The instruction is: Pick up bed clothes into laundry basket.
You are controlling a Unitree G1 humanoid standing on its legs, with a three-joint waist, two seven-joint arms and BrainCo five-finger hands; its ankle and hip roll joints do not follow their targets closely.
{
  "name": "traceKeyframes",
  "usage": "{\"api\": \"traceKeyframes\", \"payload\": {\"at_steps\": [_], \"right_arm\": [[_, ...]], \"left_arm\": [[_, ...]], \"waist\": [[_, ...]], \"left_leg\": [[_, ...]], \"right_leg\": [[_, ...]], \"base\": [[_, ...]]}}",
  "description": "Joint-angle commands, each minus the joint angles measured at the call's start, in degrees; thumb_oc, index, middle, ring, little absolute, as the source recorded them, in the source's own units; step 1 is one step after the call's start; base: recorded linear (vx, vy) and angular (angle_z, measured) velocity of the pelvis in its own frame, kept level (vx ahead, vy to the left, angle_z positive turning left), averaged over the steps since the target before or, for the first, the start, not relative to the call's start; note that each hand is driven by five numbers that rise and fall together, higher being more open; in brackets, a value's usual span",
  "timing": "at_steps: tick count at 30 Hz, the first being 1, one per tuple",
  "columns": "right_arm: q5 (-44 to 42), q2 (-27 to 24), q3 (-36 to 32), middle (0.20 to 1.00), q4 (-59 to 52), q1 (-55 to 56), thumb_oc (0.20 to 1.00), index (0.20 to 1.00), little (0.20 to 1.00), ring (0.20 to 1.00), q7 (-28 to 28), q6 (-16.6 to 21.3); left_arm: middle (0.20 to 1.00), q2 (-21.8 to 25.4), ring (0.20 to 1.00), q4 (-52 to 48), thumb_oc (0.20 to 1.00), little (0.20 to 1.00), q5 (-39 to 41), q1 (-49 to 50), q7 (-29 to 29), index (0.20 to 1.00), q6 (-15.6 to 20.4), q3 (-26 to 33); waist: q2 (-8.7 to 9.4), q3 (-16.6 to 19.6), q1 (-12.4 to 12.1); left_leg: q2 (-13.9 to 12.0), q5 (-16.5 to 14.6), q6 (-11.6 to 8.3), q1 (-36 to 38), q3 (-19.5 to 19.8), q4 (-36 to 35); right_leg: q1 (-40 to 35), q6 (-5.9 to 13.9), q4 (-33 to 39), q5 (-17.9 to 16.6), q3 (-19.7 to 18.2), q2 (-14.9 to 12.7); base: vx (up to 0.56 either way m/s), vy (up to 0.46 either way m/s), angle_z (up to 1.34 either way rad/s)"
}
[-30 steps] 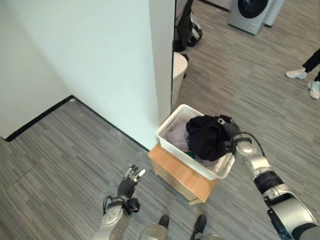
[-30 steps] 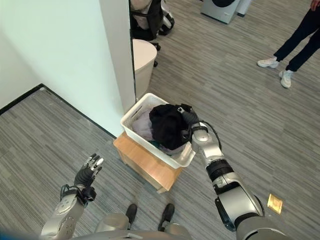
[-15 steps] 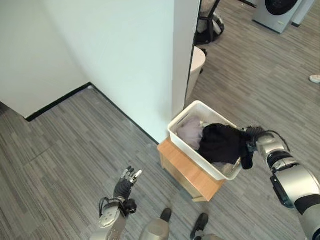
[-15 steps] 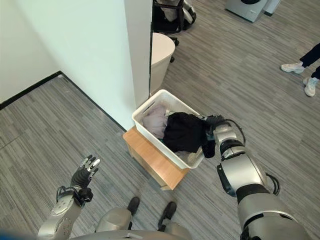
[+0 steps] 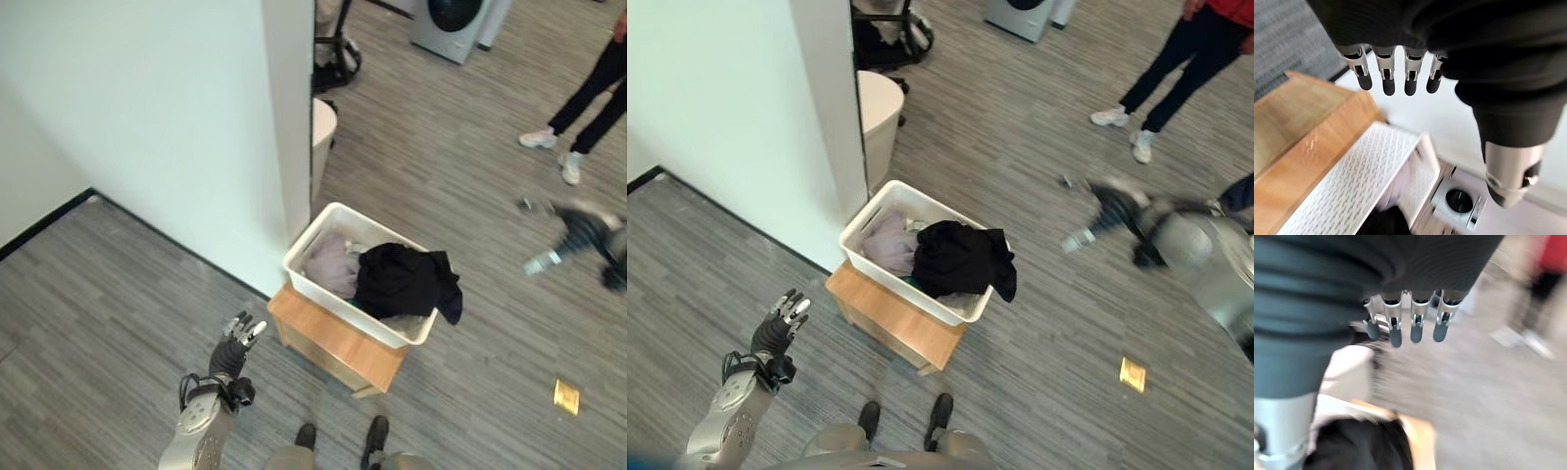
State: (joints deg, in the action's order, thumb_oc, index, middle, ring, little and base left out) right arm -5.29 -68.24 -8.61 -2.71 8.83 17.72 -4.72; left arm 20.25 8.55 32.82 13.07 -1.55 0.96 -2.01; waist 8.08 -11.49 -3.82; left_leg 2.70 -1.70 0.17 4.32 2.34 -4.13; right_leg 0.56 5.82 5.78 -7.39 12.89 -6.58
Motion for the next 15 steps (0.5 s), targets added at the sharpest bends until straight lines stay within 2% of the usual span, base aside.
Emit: {"api": "traceKeyframes", "payload": {"at_steps": [1,3,4,5,6,7,9,10,11,13,15], "right_arm": [[-10.9,20.3,-7.2,1.000,5.1,-3.9,1.000,1.000,1.000,1.000,-11.2,5.2],[-9.4,38.2,-11.7,1.000,10.1,-3.0,1.000,1.000,1.000,1.000,-23.9,11.0],[-8.4,43.2,-12.3,1.000,12.2,-1.0,1.000,1.000,1.000,1.000,-25.3,11.8],[-12.2,49.5,-12.6,1.000,14.5,0.1,1.000,1.000,1.000,1.000,-28.3,13.8],[-15.5,55.9,-11.3,1.000,16.8,4.1,1.000,1.000,1.000,1.000,-28.4,14.6],[-21.1,59.1,-10.1,1.000,18.5,4.8,1.000,1.000,1.000,1.000,-29.1,15.6],[-30.1,63.7,-6.5,1.000,19.0,6.5,1.000,1.000,1.000,1.000,-27.7,14.9],[-31.7,64.4,-4.9,1.000,18.5,7.4,1.000,1.000,1.000,1.000,-26.1,13.1],[-35.0,65.4,-3.0,1.000,18.3,7.3,1.000,1.000,1.000,1.000,-25.5,13.0],[-32.9,63.6,-0.2,1.000,17.9,7.9,1.000,1.000,1.000,1.000,-22.4,10.8],[-32.2,62.2,0.7,1.000,18.0,7.9,1.000,1.000,1.000,1.000,-21.1,11.3]], "left_arm": [[1.000,-1.5,1.000,-1.6,1.000,1.000,-1.2,-1.6,0.1,1.000,3.8,2.2],[1.000,-2.4,1.000,-0.5,1.000,1.000,-1.2,-2.0,-1.6,1.000,4.2,1.8],[1.000,-2.6,1.000,0.5,1.000,1.000,-0.9,-1.9,-2.4,1.000,4.2,2.5],[1.000,-3.0,1.000,1.3,1.000,1.000,-0.6,-1.9,-3.2,1.000,4.4,2.0],[1.000,-4.1,1.000,2.6,1.000,1.000,-1.4,-0.7,-3.6,1.000,3.8,2.2],[1.000,-4.4,1.000,3.0,1.000,1.000,-1.4,-0.1,-3.8,1.000,3.5,2.0],[1.000,-5.0,1.000,3.6,1.000,1.000,-1.2,0.4,-4.6,1.000,2.7,1.9],[1.000,-5.1,1.000,3.7,1.000,1.000,-1.7,0.7,-4.7,1.000,2.5,2.1],[1.000,-5.0,1.000,3.9,1.000,1.000,-1.8,0.7,-4.8,1.000,2.5,1.9],[1.000,-4.9,1.000,3.9,1.000,1.000,-2.2,1.0,-4.7,1.000,3.2,2.0],[1.000,-4.9,1.000,3.9,1.000,1.000,-1.6,0.9,-4.0,1.000,4.0,1.7]], "waist": [[-3.22,2.6,0.5],[-4.70,3.0,1.6],[-4.91,3.3,1.8],[-5.35,3.4,2.5],[-5.94,3.9,3.5],[-6.20,3.9,3.9],[-6.61,4.0,4.5],[-6.61,4.1,4.6],[-6.76,4.1,4.7],[-6.82,4.2,4.8],[-6.77,4.3,4.9]], "left_leg": [[-4.7,1.2,-2.29,-3.6,-2.6,-0.9],[-4.6,0.7,-1.84,-3.2,-2.7,-0.9],[-4.6,0.9,-1.75,-3.2,-2.9,-0.9],[-4.7,0.8,-1.68,-3.0,-3.1,-0.9],[-4.8,0.8,-1.77,-2.7,-3.8,-0.9],[-5.0,0.7,-1.84,-2.3,-4.2,-0.9],[-5.1,0.9,-2.03,-2.0,-4.9,-0.9],[-5.2,0.9,-2.10,-1.7,-5.2,-0.9],[-5.2,0.9,-2.20,-1.6,-5.6,-0.9],[-5.3,1.1,-2.40,-1.4,-6.1,-0.9],[-5.4,1.1,-2.47,-1.4,-6.2,-0.9]], "right_leg": [[-4.7,3.71,-2.3,8.4,2.1,-2.7],[-4.7,3.63,-2.6,9.0,1.7,-2.7],[-4.5,3.56,-2.7,9.0,1.3,-2.8],[-4.4,3.46,-2.8,9.2,0.9,-2.7],[-4.4,3.36,-2.7,9.2,0.3,-2.5],[-4.4,3.33,-2.7,9.3,0.0,-2.5],[-4.3,3.27,-2.5,9.1,-0.4,-2.4],[-4.4,3.26,-2.5,9.1,-0.6,-2.4],[-4.4,3.23,-2.5,9.0,-0.8,-2.4],[-4.4,3.21,-2.4,8.8,-1.0,-2.4],[-4.4,3.17,-2.4,8.8,-1.1,-2.4]], "base": [[0.04,0.011,-0.12],[0.03,0.010,-0.30],[0.00,0.007,-0.48],[-0.02,0.009,-0.37],[-0.02,0.000,-0.08],[-0.02,0.006,-0.05],[-0.03,0.002,-0.18],[-0.03,0.000,-0.16],[-0.03,0.002,-0.09],[-0.03,0.008,-0.07],[-0.01,0.001,-0.02]]}}
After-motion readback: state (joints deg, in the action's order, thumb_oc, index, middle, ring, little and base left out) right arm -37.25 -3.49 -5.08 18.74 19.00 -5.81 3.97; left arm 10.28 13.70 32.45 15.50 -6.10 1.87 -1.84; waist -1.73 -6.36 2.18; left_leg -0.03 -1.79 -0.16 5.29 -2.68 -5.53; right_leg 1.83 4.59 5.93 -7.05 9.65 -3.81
